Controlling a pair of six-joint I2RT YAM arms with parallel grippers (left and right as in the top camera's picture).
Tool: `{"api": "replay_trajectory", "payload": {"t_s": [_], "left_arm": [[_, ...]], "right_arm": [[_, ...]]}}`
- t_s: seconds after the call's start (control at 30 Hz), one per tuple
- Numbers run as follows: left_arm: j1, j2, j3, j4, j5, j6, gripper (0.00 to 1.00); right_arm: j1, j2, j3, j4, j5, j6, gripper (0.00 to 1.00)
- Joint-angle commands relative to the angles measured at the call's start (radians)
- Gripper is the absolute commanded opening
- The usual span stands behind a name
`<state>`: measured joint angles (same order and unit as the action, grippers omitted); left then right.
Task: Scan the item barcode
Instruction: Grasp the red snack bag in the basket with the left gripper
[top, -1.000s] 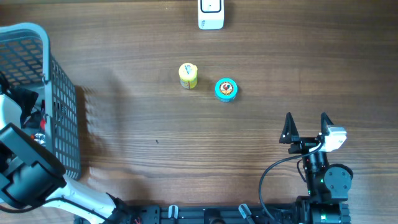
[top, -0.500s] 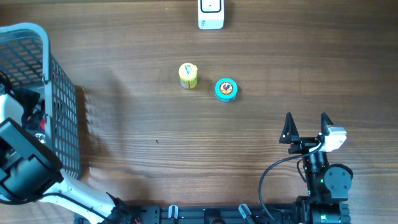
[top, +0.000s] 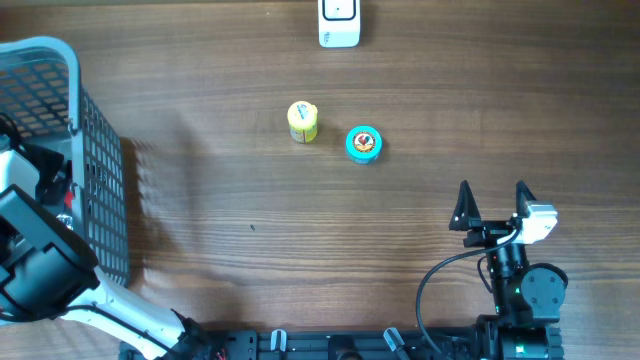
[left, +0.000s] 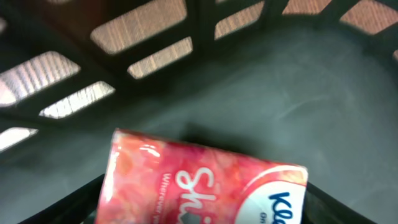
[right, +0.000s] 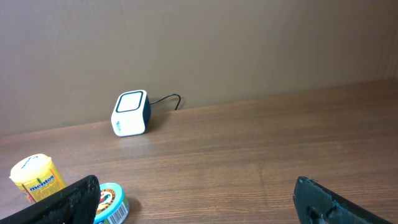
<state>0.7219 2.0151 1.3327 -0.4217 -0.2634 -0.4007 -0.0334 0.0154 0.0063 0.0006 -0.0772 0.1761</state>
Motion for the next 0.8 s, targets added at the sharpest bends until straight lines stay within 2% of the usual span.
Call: {"api": "replay_trajectory", "payload": {"t_s": [0.0,0.1,0.77], "left_arm": [[0.005,0.048,0.003,-0.011,-0.006,0.005,0.75],[0.005,0.048,0.003,-0.013,-0.006,0.004,0.67],[0.005,0.002,0.003,-0.076,-0.005,-0.008,0.6]], "right_arm": [[0.004,-0.005,-0.001,0.002,0.006,0.008,1.0],[0.004,-0.005,-0.001,0.002,0.007,0.008,1.0],[0.004,-0.005,-0.001,0.002,0.007,0.008,1.0]]}}
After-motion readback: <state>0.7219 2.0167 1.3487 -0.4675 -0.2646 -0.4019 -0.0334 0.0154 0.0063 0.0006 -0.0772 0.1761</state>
